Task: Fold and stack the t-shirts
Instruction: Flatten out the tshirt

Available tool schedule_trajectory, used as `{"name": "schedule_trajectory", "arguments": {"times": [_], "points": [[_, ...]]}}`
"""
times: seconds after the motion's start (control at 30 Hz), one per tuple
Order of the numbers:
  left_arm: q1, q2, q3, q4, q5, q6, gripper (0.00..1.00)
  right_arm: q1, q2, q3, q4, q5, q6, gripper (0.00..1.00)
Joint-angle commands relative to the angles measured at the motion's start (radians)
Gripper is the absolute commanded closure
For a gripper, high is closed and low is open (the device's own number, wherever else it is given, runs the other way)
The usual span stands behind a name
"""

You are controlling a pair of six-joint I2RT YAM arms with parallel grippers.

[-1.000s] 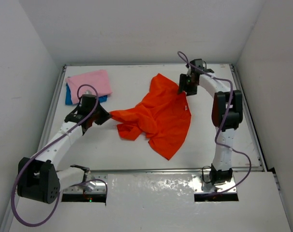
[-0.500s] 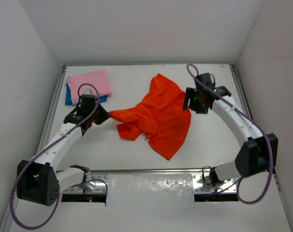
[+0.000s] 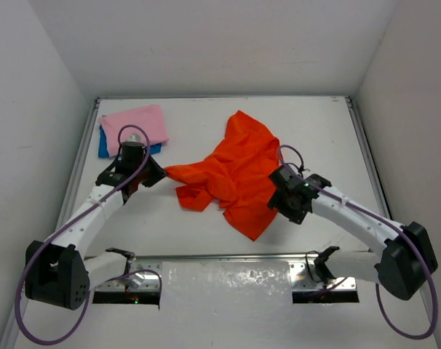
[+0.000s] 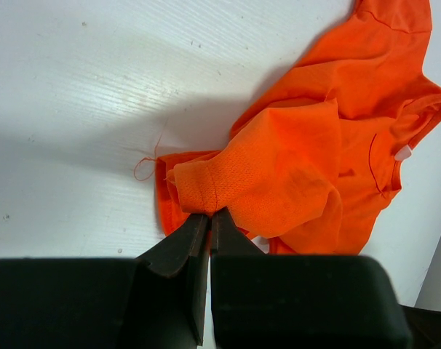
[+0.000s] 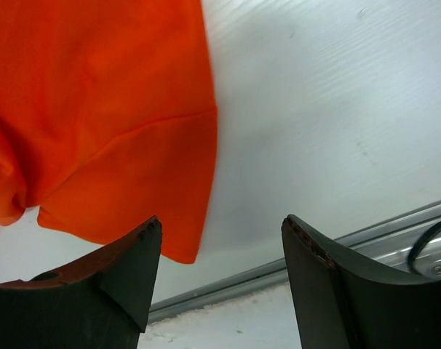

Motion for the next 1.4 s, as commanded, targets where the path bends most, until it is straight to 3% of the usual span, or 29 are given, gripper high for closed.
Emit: {"name": "schedule_trajectory", "arguments": {"times": [0.0, 0.2, 0.53, 0.87, 1.37], "points": [[-0.007, -0.027, 0.028, 0.035, 0.005, 0.015, 1.00, 0.100, 0.046, 0.024, 0.019, 0.074, 0.203, 0.35], [-0.018, -0.039, 0.021, 0.018, 0.005, 0.017, 1.00, 0.239, 0.142, 0.039, 0.103, 0.100, 0.328, 0.39], [-0.026, -0.046, 0.007, 0.004, -0.015, 0.034, 1.00, 0.312, 0.147, -0.074, 0.259, 0.112, 0.403, 0.54], [-0.027, -0.026, 0.005, 0.016, -0.011, 0.037, 1.00, 0.412, 0.180, -0.088, 0.252, 0.146, 0.451, 0.54], [-0.037, 0.005, 0.030, 0.023, -0.013, 0.038, 1.00, 0.429, 0.161, -0.171, 0.322, 0.158, 0.489, 0.53]]}}
